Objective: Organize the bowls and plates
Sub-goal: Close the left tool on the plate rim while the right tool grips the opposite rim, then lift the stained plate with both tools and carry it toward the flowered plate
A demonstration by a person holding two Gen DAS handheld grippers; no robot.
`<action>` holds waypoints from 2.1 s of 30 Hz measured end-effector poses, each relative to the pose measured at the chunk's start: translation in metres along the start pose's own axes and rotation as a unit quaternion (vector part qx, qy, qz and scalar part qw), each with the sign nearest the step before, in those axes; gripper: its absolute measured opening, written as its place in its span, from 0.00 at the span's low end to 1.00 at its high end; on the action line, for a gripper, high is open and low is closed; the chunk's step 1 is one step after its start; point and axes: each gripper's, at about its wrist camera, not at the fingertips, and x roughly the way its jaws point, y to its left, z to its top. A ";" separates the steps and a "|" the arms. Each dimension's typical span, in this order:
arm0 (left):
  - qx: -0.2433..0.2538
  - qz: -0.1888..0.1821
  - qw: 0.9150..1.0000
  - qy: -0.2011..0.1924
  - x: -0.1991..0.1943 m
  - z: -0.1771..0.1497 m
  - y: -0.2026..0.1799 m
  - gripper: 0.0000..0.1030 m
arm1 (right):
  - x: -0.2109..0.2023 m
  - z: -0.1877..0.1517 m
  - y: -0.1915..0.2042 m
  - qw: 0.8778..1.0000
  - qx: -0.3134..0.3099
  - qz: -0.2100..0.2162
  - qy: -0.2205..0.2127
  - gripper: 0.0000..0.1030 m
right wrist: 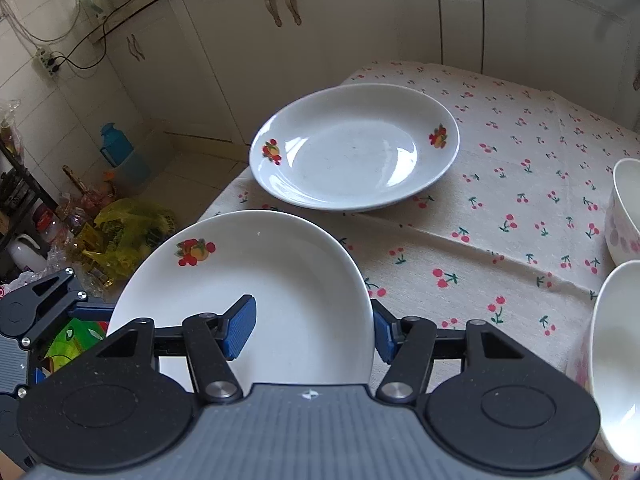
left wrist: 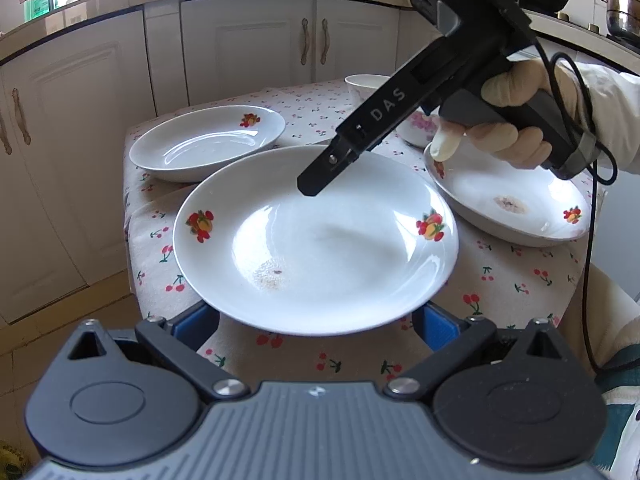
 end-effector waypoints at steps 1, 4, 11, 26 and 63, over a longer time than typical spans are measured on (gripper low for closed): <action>0.000 -0.001 1.000 0.001 0.001 0.000 0.000 0.99 | 0.001 -0.001 -0.001 1.000 0.001 -0.001 0.001 0.64; 0.002 0.000 1.000 -0.001 0.002 0.000 -0.001 0.99 | 0.001 -0.002 -0.003 1.000 0.005 -0.001 0.002 0.64; 0.004 0.006 1.000 -0.001 0.001 -0.001 -0.003 0.99 | 0.002 -0.001 0.002 1.000 -0.008 0.006 0.004 0.82; -0.027 0.049 0.998 -0.039 -0.057 -0.001 -0.045 0.99 | -0.082 -0.044 0.028 0.994 -0.033 -0.029 -0.097 1.00; 0.009 -0.024 1.000 -0.001 0.037 0.017 -0.160 0.99 | -0.163 -0.179 -0.051 0.982 0.061 -0.138 -0.110 1.00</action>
